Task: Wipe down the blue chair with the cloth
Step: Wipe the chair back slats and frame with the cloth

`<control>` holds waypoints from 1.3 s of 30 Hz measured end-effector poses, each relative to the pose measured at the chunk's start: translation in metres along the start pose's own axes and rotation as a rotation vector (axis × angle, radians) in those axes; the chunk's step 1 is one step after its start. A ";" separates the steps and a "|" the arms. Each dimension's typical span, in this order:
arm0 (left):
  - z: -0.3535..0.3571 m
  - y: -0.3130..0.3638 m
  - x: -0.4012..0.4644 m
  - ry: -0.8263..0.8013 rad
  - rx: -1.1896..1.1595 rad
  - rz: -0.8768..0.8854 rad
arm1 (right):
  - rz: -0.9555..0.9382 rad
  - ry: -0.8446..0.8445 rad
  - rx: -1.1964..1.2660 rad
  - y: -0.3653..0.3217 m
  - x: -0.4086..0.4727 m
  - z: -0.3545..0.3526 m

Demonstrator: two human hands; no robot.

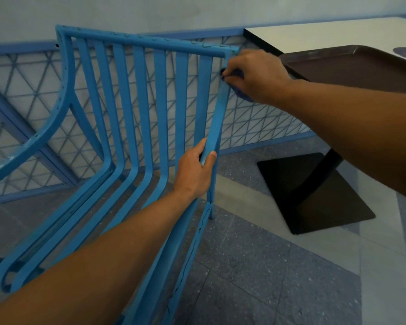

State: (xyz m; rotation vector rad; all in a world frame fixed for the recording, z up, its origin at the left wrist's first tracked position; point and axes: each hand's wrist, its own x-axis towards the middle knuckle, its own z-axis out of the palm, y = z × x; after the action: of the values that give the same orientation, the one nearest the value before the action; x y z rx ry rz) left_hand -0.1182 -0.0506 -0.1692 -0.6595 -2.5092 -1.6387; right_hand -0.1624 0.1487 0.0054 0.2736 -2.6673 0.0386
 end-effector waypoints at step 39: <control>0.003 0.015 0.001 0.034 0.016 -0.092 | 0.674 0.258 0.595 -0.040 -0.032 0.080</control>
State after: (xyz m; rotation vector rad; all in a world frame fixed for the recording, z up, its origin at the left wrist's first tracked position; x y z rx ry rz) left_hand -0.1128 -0.0420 -0.1574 -0.5174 -2.5612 -1.6419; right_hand -0.1609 0.1093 -0.0810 -0.4332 -2.3049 1.0047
